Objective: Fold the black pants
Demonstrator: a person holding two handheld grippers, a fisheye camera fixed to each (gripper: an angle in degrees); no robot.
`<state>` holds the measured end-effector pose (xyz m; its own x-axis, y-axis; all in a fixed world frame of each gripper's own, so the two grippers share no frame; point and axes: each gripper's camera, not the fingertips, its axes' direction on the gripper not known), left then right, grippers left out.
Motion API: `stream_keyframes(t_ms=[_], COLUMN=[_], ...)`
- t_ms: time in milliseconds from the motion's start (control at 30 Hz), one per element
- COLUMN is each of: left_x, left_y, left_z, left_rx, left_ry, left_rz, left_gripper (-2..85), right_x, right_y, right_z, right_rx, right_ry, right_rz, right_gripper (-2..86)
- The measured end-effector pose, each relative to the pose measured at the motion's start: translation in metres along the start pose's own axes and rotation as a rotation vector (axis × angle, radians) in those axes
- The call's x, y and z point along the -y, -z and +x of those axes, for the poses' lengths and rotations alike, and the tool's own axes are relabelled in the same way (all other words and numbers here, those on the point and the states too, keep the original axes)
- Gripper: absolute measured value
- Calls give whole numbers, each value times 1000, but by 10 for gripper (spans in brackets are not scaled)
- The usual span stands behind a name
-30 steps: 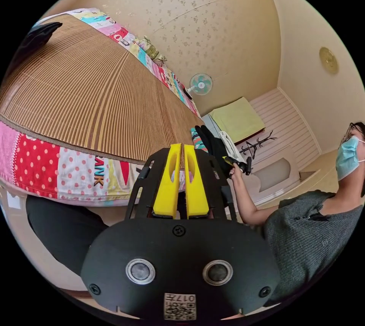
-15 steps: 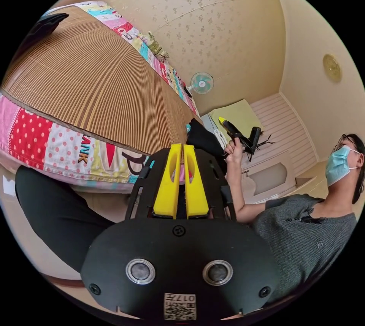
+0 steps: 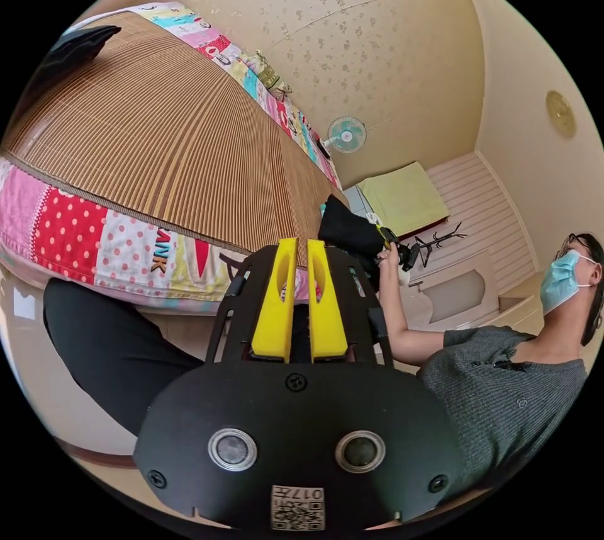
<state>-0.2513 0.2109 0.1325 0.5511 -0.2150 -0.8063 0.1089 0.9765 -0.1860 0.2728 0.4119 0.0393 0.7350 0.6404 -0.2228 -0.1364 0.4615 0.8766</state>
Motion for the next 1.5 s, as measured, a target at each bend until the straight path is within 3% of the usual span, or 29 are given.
stream_keyframes(t_ms=[67, 200, 300, 400, 533, 600, 733, 900, 933, 1000, 1067, 1133, 1233, 1300, 1433, 1500], left_x=[-2, -20, -33, -45, -50, -37, 0, 35, 36, 32, 24, 33, 95, 130, 135, 118], left_y=[-13, -44, -65, -85, -116, -149, -239, -414, -431, -471, -474, -460, -358, -237, -56, 20], left_z=[8, 13, 9, 1, -5, -2, 18, 50, 49, 43, 45, 43, 23, -2, -65, -120], left_rx=[-4, 8, 20, 37, 138, 137, 184, 392, 423, 678, 830, 798, 254, -72, -58, 159], left_ry=[-29, -63, -73, -78, -111, -163, -287, -465, -475, -533, -665, -671, -370, -265, -139, 60], left_rz=[-15, -77, -154, -238, -334, -387, -534, -691, -718, -705, -617, -599, -416, -117, 269, 337], left_gripper=[33, 32, 34, 41, 54, 80, 126, 213, 216, 196, 105, 67, 42, 32, 10, 21], right_x=[15, -12, -68, -152, -245, -256, -234, -188, -177, -166, -159, -156, -156, -155, -150, -148], right_y=[-27, -96, -138, -177, -198, -187, -149, -124, -121, -116, -111, -112, -117, -120, -130, -136], right_z=[-53, -168, -205, -214, -172, -142, -68, -10, -3, 3, 7, 13, 29, 39, 49, 48], right_rx=[46, 362, 501, 494, 513, 545, 528, 489, 486, 492, 503, 509, 503, 511, 523, 518], right_ry=[179, 569, 600, 661, 598, 514, 312, 168, 148, 130, 130, 132, 98, 72, 48, 50], right_rz=[-50, -282, -488, -747, -1045, -1076, -946, -785, -759, -728, -702, -709, -727, -726, -734, -739], right_gripper=[36, 31, 27, 17, 8, 6, 5, 5, 5, 5, 4, 4, 4, 4, 4, 4])
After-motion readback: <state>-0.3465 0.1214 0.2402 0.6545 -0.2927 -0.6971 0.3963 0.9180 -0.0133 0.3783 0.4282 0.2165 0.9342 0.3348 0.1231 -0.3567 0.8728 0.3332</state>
